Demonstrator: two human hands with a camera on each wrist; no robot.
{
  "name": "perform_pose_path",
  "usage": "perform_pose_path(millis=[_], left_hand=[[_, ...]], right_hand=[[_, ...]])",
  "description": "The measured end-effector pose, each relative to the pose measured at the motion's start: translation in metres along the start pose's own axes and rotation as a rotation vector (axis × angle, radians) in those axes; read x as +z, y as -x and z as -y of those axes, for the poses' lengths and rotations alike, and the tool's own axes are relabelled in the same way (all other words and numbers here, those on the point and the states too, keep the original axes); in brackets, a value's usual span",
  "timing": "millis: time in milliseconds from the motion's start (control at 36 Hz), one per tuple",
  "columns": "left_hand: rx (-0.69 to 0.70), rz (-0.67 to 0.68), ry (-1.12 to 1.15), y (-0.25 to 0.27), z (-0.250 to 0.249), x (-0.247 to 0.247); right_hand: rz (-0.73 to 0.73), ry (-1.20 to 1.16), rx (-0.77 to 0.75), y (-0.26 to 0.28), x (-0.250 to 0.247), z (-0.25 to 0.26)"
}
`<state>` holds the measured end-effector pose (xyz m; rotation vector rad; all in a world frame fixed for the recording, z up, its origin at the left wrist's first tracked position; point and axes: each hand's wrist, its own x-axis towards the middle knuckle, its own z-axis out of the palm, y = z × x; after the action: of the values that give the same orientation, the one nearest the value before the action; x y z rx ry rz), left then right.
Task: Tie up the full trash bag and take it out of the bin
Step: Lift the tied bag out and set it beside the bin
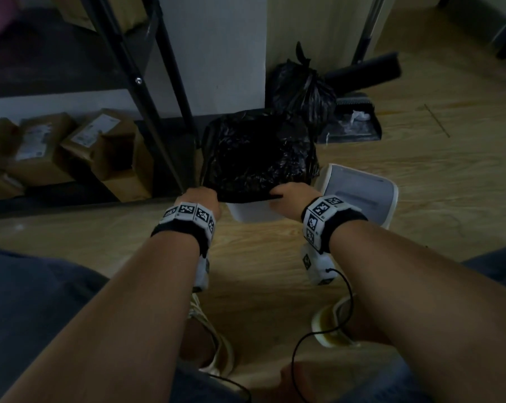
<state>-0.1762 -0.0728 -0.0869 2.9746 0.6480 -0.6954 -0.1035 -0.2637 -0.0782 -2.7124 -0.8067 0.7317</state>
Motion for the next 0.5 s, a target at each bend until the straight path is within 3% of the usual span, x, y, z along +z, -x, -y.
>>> perform_pose_path(millis=[83, 167, 417, 500], left_hand=[[-0.003, 0.004, 0.003, -0.004, 0.002, 0.01], [-0.023, 0.002, 0.037, -0.005, 0.003, 0.011], [-0.189, -0.314, 0.343, -0.02, 0.002, -0.021], [-0.181, -0.319, 0.395, -0.025, -0.002, -0.027]], right_hand=[[0.045, 0.056, 0.054, -0.001, 0.005, -0.003], [-0.018, 0.046, 0.094, -0.003, 0.005, -0.007], [-0.614, -0.245, 0.314, -0.011, -0.016, -0.018], [-0.71, -0.391, 0.352, -0.02, -0.017, -0.024]])
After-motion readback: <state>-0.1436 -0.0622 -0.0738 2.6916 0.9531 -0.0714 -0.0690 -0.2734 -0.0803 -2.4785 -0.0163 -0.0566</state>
